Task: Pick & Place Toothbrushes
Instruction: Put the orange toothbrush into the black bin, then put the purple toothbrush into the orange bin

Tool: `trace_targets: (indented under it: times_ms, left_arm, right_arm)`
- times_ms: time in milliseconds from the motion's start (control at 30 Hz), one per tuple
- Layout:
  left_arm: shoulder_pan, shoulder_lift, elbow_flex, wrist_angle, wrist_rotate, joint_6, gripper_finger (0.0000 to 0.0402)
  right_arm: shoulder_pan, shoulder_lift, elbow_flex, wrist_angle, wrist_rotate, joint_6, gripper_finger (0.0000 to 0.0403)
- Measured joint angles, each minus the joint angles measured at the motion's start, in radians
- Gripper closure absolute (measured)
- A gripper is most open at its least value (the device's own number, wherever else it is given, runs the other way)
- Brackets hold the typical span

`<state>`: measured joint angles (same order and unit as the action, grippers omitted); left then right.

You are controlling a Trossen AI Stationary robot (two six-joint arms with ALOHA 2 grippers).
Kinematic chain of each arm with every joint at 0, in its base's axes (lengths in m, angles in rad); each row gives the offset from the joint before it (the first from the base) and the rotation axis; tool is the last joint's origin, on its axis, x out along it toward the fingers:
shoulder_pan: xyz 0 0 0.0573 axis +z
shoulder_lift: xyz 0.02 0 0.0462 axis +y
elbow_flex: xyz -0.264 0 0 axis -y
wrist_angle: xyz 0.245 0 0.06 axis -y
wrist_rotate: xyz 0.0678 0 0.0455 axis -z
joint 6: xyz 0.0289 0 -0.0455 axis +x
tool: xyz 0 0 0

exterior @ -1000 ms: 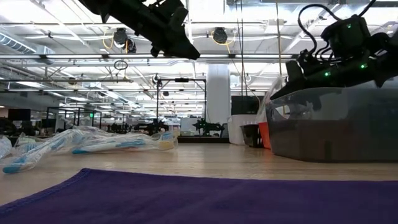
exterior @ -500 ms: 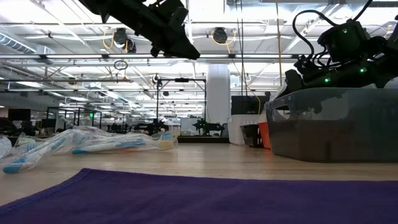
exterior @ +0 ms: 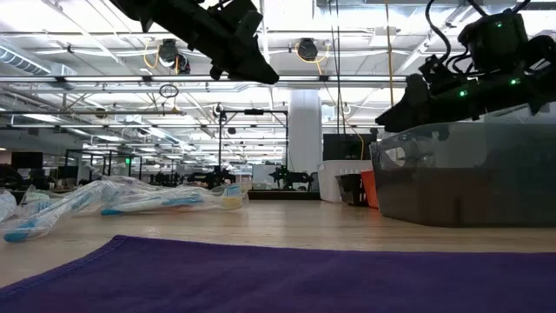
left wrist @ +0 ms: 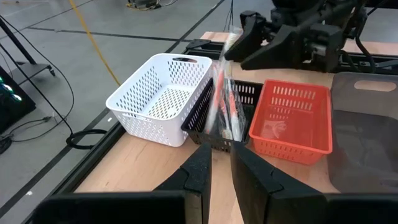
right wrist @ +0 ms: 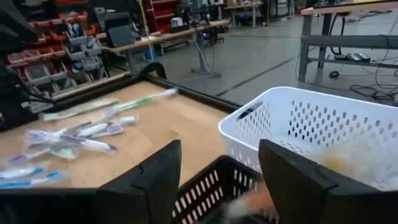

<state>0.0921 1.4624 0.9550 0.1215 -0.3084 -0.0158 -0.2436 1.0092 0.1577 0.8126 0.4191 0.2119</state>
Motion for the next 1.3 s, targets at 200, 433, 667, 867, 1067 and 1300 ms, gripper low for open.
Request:
trace_targets:
  times_ms: [200,433,667,867,1067,1300]
  left_arm:
    - [0.000,0.000,0.000,0.000,0.000,0.007,0.0339]
    - [0.000,0.000,0.000,-0.105,0.001,0.005,0.0339]
    - [0.000,0.000,0.000,-0.373,-0.014,-0.079,0.0339]
    - [0.032,0.000,0.000,-0.545,-0.015,-0.161,0.0339]
    - [0.084,0.000,0.000,-0.618,0.116,-0.208,0.0339]
    - [0.087,0.043,0.000,-0.703,0.128,-0.221,0.0338]
  right_arm:
    - [0.020,-0.068,0.000,-0.146,0.000,0.016,0.0210]
    - [0.062,-0.101,0.000,-0.041,-0.112,0.012,0.0213]
    - [0.151,-0.101,0.000,0.055,-0.264,0.012,0.0219]
    - [0.223,-0.081,0.068,0.062,-0.264,-0.030,0.0223]
    - [0.257,-0.010,0.139,0.049,-0.264,-0.072,0.0224]
    - [0.260,0.063,0.160,0.049,-0.264,-0.068,0.0227]
